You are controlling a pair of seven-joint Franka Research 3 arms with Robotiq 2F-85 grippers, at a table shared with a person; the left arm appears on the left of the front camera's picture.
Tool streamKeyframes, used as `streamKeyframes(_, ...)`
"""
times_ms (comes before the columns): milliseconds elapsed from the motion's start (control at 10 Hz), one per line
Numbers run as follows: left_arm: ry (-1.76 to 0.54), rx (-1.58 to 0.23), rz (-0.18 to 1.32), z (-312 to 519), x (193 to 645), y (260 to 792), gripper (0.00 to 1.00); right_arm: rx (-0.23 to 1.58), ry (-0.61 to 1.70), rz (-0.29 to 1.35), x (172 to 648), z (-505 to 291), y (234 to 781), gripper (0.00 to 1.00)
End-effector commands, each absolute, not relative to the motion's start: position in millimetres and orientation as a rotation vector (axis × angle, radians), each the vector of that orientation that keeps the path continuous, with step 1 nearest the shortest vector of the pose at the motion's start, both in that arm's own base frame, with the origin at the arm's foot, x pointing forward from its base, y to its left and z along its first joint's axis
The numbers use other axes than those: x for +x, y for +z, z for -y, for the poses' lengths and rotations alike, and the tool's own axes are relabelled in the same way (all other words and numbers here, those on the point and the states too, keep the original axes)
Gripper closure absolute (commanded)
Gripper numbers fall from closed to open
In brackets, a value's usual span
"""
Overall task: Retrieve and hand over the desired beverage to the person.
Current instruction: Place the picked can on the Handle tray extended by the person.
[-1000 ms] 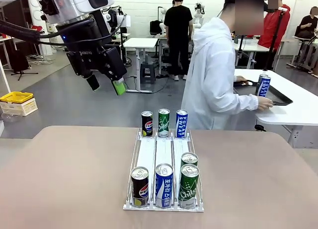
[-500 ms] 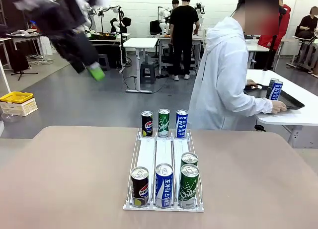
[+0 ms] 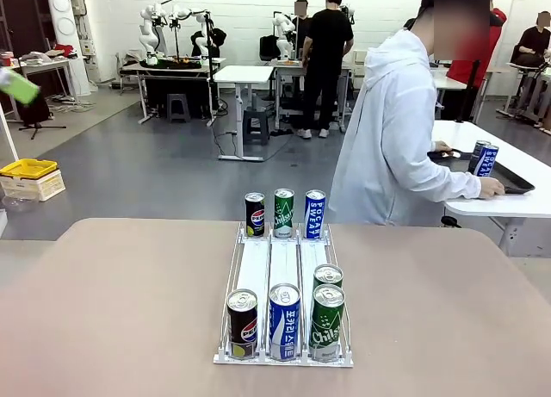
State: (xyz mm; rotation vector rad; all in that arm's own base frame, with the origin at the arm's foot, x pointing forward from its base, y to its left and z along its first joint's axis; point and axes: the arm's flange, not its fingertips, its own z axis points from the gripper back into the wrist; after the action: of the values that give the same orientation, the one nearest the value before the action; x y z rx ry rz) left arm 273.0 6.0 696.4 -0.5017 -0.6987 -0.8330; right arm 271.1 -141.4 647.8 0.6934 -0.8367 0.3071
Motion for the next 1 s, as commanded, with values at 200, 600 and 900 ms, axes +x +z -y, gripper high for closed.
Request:
streamKeyframes(200,-0.778,-0.486,0.715,-23,262,671,0.00,0.724,0.322,0.855,274,140,648,0.00)
streamKeyframes(600,-0.774,-0.502,0.705,-25,260,675,0.00,0.724,0.322,0.855,274,140,648,0.00)
streamKeyframes(900,-0.774,-0.502,0.705,-25,260,675,0.00,0.724,0.322,0.855,274,140,648,0.00)
